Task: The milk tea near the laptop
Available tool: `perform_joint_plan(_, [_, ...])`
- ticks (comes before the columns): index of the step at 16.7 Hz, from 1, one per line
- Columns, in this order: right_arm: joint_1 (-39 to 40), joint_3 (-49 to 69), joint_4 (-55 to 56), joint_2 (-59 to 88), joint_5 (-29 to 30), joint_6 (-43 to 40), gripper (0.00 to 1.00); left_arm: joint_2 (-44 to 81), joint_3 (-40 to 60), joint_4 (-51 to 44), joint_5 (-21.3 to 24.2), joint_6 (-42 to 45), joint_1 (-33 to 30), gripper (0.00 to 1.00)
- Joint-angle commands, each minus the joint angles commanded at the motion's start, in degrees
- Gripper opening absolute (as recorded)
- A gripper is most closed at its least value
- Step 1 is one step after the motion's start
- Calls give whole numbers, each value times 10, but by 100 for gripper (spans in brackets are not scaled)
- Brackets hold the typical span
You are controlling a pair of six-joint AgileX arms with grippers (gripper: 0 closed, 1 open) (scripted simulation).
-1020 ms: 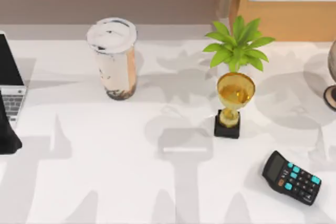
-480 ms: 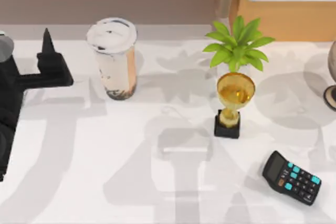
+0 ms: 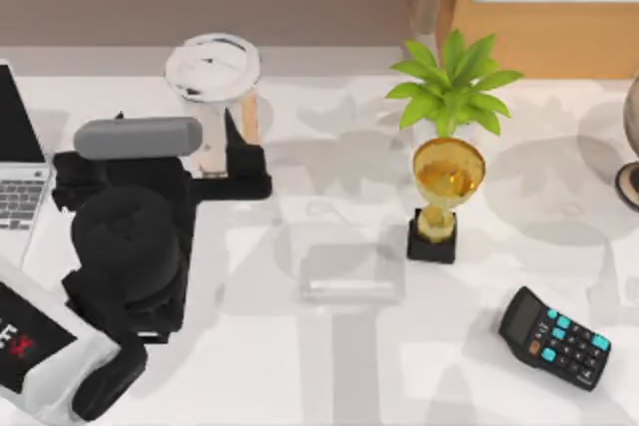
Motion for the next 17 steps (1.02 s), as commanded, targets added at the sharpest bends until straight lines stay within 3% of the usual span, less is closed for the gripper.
perform_joint_plan(5, [0, 0, 0, 0, 0, 0, 100, 119, 14, 77, -32, -3, -46, 100])
perform_joint_plan(11, [0, 0, 0, 0, 0, 0, 100, 124, 14, 78, -31, -3, -45, 100])
perform_joint_plan(17, [0, 0, 0, 0, 0, 0, 100, 173, 107, 39, 18, 4, 3, 100])
